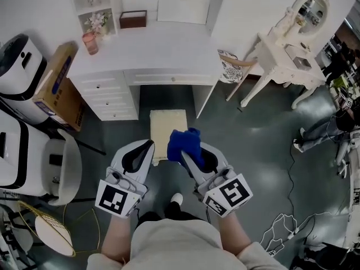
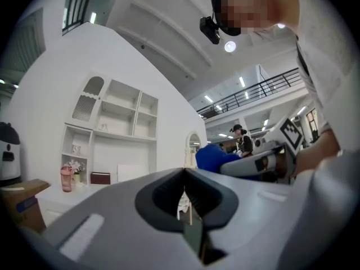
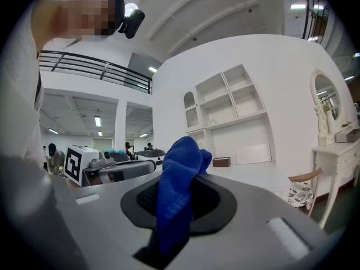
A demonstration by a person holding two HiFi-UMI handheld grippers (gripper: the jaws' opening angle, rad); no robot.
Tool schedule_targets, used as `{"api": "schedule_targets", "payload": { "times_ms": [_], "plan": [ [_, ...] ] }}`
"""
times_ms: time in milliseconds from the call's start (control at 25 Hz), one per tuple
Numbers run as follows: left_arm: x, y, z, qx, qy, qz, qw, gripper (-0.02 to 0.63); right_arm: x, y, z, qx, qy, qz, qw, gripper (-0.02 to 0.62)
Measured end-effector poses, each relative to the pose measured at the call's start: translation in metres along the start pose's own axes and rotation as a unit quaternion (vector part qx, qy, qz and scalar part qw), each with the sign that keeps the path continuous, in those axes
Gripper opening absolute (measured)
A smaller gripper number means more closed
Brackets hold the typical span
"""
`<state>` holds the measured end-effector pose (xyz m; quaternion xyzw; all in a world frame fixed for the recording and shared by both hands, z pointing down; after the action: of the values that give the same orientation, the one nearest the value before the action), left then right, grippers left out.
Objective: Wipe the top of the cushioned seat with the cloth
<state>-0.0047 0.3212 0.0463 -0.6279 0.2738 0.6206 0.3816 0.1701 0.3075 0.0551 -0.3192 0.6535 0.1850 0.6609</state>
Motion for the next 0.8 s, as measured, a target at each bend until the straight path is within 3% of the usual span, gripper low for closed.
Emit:
{"api": "schedule_targets", "payload": {
  "times_ms": [400,800],
  "plan": [
    [-0.019,0.024,-0.031,0.024,0.016,0.009,0.9995,0.0,-0.006,-0.039,-0.032,0.006,0.005,-0.017,1.0,0.08],
    [-0.034,0.104,-0.076,-0.008,0.008,0.015,0.9998,0.0,-0.001,-0.063,-0.101,-0.042,0.003,-0.022,0.999,0.08]
  ]
}}
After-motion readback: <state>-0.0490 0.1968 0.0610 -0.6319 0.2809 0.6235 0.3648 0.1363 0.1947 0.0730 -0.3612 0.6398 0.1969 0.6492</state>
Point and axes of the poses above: the fingertips, and each gripper's own axes: z backward along the fingers, y to its left, x out of its top, the point moved 7 cm from there along z, backward along the fingers, and after that the axes turned 3 degrees about -z, right-handed, at the moved point
